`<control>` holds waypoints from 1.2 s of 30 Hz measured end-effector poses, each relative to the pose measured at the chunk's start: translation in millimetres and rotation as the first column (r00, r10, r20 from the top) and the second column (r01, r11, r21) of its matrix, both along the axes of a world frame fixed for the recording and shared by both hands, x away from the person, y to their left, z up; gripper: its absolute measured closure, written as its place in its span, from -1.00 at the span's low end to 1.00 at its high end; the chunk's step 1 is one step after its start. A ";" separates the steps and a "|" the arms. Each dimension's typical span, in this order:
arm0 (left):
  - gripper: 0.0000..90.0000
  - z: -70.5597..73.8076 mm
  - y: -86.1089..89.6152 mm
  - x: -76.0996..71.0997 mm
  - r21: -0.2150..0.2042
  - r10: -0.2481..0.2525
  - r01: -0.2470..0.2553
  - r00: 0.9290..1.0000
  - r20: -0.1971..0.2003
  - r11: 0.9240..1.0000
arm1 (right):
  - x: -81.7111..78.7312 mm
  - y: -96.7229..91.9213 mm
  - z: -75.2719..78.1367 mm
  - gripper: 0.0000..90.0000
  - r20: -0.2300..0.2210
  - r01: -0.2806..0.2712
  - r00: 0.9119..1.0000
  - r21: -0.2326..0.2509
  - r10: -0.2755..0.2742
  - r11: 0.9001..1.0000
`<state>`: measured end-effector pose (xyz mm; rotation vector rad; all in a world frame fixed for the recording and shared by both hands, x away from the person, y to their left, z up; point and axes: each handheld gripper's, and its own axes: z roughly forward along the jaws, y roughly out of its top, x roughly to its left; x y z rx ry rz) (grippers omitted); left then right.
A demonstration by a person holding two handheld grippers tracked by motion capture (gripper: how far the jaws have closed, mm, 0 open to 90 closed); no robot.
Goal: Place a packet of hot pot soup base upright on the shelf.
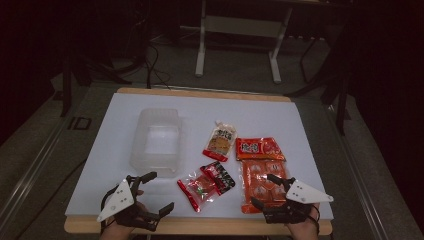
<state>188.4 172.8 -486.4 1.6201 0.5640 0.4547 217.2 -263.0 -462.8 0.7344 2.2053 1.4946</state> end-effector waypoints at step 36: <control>-1.00 5.5 -11.5 -1.3 -0.021 -0.070 0.069 0.997 -0.029 0.997 | 29.6 -23.9 75.9 -0.78 0.181 0.109 0.976 0.065 -0.119 0.992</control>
